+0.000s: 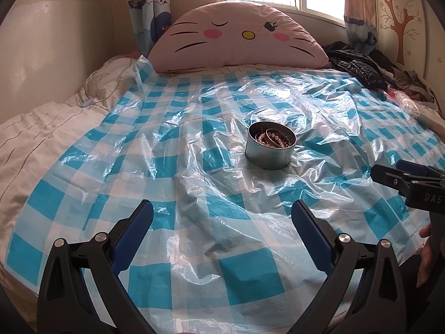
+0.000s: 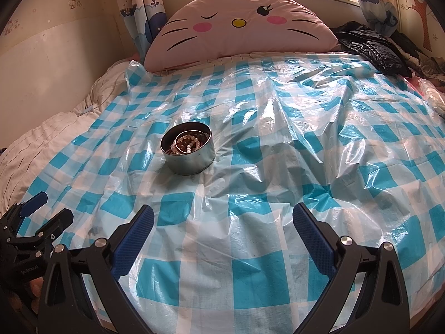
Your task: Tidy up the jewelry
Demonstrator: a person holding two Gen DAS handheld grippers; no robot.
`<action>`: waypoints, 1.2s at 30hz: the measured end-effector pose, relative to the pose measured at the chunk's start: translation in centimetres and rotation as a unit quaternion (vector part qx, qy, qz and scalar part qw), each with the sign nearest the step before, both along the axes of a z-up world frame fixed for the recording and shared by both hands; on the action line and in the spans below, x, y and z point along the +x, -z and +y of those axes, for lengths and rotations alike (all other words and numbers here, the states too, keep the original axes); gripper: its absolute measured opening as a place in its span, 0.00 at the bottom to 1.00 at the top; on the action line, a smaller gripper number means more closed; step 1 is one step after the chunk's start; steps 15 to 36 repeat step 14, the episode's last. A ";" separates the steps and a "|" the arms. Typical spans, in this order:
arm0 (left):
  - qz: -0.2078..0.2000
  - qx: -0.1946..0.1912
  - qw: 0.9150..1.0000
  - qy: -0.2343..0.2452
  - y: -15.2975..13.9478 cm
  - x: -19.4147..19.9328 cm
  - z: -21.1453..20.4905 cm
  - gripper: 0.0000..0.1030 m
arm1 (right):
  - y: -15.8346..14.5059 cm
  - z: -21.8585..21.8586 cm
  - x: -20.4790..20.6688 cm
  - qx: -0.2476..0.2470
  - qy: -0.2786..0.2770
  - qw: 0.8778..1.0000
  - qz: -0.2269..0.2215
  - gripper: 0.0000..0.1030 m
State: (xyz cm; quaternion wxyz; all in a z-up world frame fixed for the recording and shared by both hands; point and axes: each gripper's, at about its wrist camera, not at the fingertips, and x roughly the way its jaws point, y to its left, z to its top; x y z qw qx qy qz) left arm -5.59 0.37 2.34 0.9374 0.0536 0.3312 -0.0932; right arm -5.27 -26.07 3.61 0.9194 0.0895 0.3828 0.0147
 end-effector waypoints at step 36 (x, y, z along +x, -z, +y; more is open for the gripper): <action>0.041 -0.001 0.999 -0.014 1.1 0.8 0.2 0.93 | 0.0 0.0 0.0 -0.001 0.000 1.000 0.000 0.93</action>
